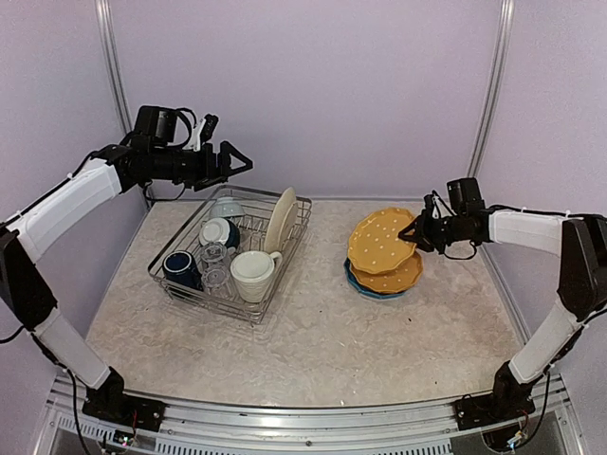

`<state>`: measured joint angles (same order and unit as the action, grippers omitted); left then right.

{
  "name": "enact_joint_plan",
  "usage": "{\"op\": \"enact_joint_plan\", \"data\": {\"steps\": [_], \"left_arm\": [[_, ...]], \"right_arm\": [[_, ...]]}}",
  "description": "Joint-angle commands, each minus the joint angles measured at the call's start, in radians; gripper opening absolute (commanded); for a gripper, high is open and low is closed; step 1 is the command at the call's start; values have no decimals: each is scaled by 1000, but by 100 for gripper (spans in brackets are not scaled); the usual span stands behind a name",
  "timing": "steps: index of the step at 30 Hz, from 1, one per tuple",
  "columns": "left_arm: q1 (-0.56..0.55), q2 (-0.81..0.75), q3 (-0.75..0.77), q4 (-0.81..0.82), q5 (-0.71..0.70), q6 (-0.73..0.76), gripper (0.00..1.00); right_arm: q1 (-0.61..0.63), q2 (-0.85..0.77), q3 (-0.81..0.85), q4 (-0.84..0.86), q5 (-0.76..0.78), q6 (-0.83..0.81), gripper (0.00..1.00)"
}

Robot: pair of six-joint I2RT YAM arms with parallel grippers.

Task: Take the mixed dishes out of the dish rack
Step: Place the plate with another plate.

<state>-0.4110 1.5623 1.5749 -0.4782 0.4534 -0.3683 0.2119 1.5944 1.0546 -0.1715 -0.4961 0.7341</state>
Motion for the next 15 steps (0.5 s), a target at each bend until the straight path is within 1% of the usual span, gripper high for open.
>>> {"op": "enact_joint_plan", "data": {"steps": [1, 9, 15], "left_arm": [[11, 57, -15, 53, 222, -147, 95], [23, 160, 7, 63, 209, -169, 91], [27, 218, 26, 84, 231, -185, 87]], "right_arm": [[-11, 1, 56, 9, 9, -74, 0], [-40, 30, 5, 19, -7, -80, 0], [-44, 57, -45, 101, -50, -41, 1]]}}
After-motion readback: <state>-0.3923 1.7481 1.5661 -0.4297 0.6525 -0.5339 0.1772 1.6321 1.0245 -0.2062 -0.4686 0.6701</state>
